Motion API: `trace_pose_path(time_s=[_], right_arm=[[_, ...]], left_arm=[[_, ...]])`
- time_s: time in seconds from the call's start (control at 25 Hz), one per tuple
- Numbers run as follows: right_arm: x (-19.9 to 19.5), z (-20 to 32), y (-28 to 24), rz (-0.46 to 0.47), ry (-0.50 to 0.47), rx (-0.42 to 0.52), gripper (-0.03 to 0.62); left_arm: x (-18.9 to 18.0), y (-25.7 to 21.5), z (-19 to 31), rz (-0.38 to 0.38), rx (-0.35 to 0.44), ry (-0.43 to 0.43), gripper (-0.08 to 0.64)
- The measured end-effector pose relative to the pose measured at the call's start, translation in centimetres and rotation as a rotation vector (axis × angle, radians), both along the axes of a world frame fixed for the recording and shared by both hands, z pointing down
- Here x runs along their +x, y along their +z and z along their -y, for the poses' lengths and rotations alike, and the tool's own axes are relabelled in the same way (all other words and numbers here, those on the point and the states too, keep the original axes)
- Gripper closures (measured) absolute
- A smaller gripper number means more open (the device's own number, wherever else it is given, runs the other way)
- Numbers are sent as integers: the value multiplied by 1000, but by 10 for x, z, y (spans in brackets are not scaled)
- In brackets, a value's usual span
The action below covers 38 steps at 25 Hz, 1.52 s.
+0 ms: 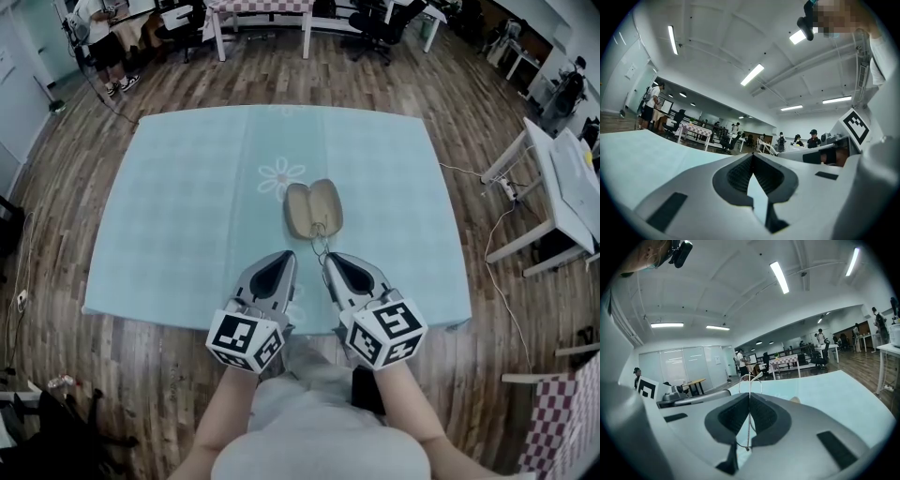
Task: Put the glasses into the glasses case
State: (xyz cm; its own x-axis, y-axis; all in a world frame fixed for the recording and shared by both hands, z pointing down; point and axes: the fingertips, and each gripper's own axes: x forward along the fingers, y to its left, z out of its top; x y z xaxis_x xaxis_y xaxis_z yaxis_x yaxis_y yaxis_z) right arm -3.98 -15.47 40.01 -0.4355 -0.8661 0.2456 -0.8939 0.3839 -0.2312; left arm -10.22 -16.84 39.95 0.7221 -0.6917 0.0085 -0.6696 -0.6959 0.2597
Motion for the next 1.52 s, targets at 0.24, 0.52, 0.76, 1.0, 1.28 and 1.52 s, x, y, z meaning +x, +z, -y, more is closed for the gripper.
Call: trace_pose_path(time_s=[0.24,0.52,0.76,1.0,1.28,1.52], right_arm=[[8,30,11,8,-3,-28,581],[8,75,22,15,-1,-59,581],[12,111,38,60,23,-118,581],[18,134,57,98,31,-184,580],[21,158,85,164,58,-277,580],[20,171,109,191,59,-346,580]], left_arm=[[11,7,28,23,-13,19,552],[15,14,72,47,-28,36,552],[19,23,105,71,-38,42,552],[29,36,127,98,-64,48,552],[33,59,148,132,-112,51,552],[37,78,158,157,-163,59,552]])
